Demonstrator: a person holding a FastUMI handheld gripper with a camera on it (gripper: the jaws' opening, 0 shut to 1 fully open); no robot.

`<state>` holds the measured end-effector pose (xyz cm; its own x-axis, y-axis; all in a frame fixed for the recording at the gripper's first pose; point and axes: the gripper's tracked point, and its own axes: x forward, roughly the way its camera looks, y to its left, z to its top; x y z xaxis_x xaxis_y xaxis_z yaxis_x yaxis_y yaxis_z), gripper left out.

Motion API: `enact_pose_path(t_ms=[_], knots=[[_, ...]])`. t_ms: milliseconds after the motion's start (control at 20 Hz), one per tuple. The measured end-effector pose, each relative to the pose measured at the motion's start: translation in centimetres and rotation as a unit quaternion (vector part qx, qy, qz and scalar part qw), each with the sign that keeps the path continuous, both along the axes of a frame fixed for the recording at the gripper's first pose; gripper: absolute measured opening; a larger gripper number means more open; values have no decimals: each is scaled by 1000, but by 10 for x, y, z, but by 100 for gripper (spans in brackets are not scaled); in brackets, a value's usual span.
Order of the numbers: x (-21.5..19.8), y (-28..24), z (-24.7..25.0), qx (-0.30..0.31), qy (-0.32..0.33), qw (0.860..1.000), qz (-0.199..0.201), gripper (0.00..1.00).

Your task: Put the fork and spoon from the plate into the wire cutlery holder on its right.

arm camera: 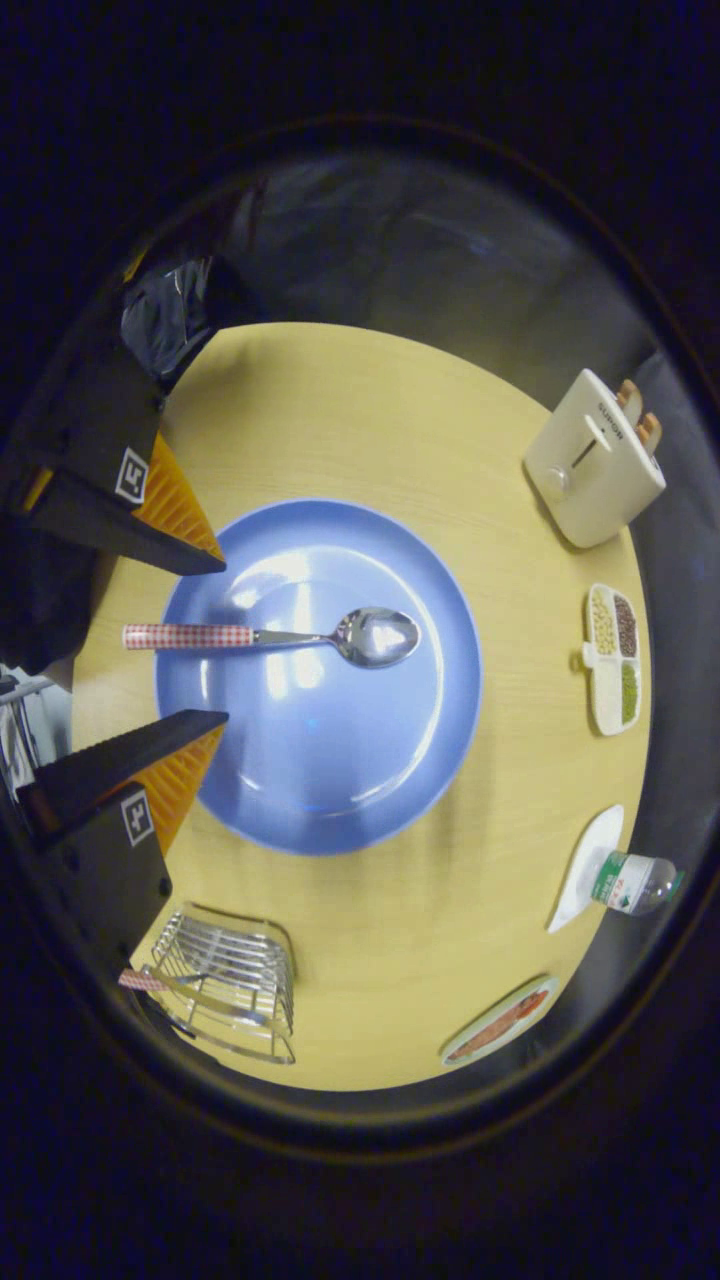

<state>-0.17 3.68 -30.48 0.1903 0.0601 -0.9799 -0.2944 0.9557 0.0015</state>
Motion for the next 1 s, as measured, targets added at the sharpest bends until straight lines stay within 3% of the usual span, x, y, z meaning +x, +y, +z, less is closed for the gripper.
enact_pose_path(t_ms=[150,400,600,950,1000], knots=[[1,-3,-11,-16,3,1000,2,87],[-6,-7,-21,-34,7,999,15,57],[-14,0,-25,-25,27,999,20,40],[-6,5,-5,3,-16,1000,6,9],[-5,6,0,8,-22,1000,2,9]])
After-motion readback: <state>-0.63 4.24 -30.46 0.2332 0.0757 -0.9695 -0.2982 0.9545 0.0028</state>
